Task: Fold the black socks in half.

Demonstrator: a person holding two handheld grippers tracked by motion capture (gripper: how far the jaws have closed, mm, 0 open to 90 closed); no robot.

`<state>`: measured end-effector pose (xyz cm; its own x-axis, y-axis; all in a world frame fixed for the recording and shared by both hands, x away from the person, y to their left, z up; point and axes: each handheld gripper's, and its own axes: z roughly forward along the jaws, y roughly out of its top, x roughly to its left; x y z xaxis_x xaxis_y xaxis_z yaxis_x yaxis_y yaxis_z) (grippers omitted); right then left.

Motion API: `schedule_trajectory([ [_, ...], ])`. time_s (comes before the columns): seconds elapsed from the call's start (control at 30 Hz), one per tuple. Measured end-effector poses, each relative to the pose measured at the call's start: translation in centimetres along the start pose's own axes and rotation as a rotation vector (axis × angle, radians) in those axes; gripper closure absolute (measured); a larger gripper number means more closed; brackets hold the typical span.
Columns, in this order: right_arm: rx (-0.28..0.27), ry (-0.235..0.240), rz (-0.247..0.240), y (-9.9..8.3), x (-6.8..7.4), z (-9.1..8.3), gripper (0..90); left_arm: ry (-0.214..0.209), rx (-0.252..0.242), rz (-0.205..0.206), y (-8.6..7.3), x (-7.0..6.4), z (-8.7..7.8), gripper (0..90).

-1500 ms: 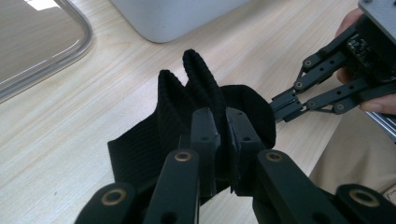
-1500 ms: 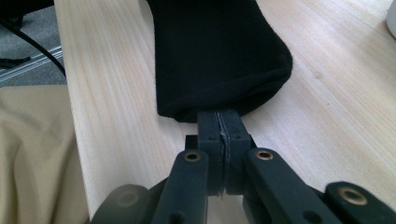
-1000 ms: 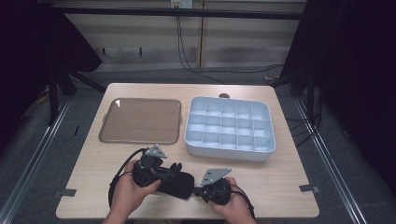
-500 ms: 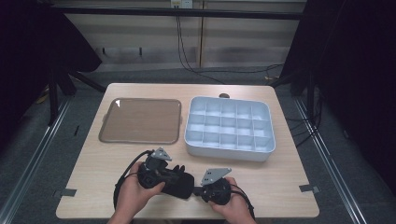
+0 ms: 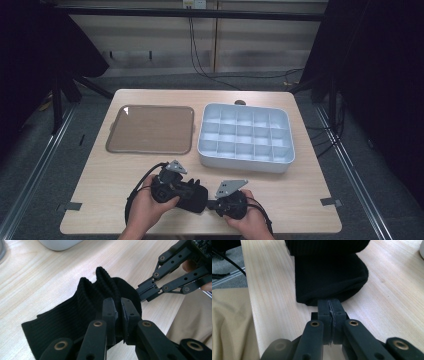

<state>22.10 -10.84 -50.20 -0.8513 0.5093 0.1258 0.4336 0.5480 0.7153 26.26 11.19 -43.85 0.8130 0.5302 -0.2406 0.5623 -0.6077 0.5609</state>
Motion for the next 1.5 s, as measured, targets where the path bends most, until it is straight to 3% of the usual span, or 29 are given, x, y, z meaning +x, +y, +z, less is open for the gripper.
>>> schedule_trajectory([
  [0.03, -0.001, 0.001, -0.003, 0.0, 0.0, 0.0, 88.9, 0.001, 0.022, 0.019, 0.0, 0.1, 0.0, 82.9],
  [0.43, 0.000, 0.000, -0.004, 0.0, 0.0, 0.0, 89.0, -0.005, 0.041, 0.032, 0.0, -0.5, 1.1, 82.7],
  [0.47, 0.000, 0.000, -0.004, 0.0, 0.0, 0.0, 89.0, -0.008, 0.053, 0.049, 0.0, -0.5, 1.2, 82.7],
  [0.5, 0.001, 0.000, -0.005, 0.0, 0.0, 0.0, 88.9, -0.008, 0.042, 0.033, 0.0, -0.7, 1.5, 82.4],
  [1.0, 0.001, 0.002, 0.000, 0.0, 0.0, 0.0, 88.9, -0.033, 0.050, 0.037, 0.0, -1.0, 1.9, 78.7],
  [1.27, 0.001, 0.002, -0.001, 0.0, -0.1, 0.0, 88.9, -0.040, 0.028, 0.017, 0.2, -1.2, 1.4, 70.7],
  [1.37, 0.001, 0.003, -0.001, 0.0, -0.1, 0.0, 88.9, -0.035, 0.028, 0.035, 0.3, -0.8, 0.9, 68.7],
  [1.4, 0.001, 0.003, -0.001, 0.0, -0.1, 0.0, 88.9, -0.034, 0.002, 0.008, 0.3, -1.0, 0.8, 68.7],
  [1.5, 0.001, 0.002, 0.000, 0.0, -0.1, 0.0, 88.9, -0.028, -0.026, -0.010, 0.4, -0.9, 0.2, 64.1],
])
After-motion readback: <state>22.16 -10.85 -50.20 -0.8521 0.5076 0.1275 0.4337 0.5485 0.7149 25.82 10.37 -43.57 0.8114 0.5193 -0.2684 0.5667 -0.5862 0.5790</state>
